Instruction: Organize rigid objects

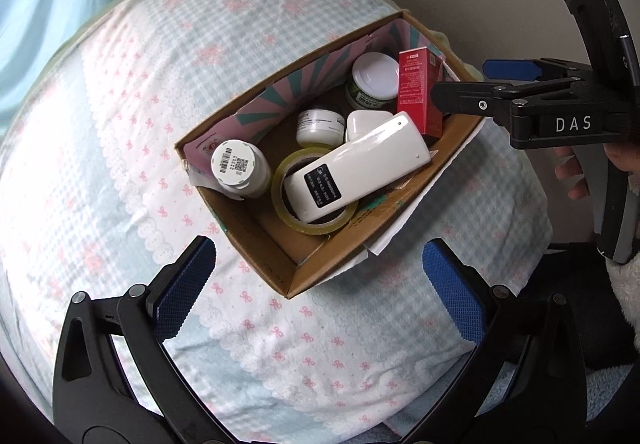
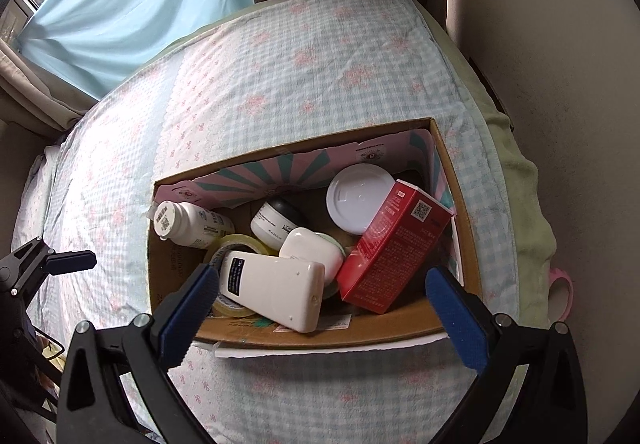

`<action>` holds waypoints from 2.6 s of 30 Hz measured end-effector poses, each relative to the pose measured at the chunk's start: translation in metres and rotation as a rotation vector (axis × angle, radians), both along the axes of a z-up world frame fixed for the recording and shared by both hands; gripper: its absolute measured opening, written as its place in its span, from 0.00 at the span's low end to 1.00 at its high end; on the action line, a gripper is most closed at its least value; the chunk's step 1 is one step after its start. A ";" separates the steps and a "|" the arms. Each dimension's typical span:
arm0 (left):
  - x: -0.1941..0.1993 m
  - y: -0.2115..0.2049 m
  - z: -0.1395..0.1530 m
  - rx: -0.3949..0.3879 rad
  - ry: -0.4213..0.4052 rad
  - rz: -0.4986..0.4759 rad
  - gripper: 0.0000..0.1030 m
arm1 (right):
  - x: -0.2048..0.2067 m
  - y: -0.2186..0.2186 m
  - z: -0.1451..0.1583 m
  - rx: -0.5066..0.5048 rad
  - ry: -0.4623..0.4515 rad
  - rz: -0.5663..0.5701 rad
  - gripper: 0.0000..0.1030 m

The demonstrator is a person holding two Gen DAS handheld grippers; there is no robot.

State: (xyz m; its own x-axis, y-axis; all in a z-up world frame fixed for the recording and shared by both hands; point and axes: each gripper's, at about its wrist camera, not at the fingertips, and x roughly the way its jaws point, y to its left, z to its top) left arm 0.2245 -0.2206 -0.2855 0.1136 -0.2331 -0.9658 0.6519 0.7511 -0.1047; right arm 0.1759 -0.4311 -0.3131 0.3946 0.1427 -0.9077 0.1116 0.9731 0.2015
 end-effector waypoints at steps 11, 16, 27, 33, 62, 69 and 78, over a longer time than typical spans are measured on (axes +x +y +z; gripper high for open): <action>-0.030 0.105 0.120 -0.078 -0.196 0.227 1.00 | -0.043 0.081 0.114 -0.050 -0.146 0.033 1.00; -0.050 0.174 0.192 -0.104 -0.393 0.381 1.00 | -0.062 0.129 0.176 -0.079 -0.229 0.035 1.00; -0.097 0.270 0.282 -0.166 -0.660 0.605 1.00 | -0.106 0.218 0.275 -0.165 -0.469 0.079 1.00; -0.129 0.290 0.298 -0.210 -0.744 0.661 1.00 | -0.126 0.243 0.288 -0.249 -0.560 0.072 1.00; -0.130 0.289 0.304 -0.215 -0.793 0.674 1.00 | -0.121 0.245 0.292 -0.253 -0.582 0.046 1.00; -0.131 0.288 0.304 -0.213 -0.799 0.657 1.00 | -0.121 0.244 0.295 -0.248 -0.584 0.025 1.00; -0.129 0.289 0.307 -0.220 -0.803 0.647 1.00 | -0.122 0.243 0.297 -0.247 -0.583 0.012 1.00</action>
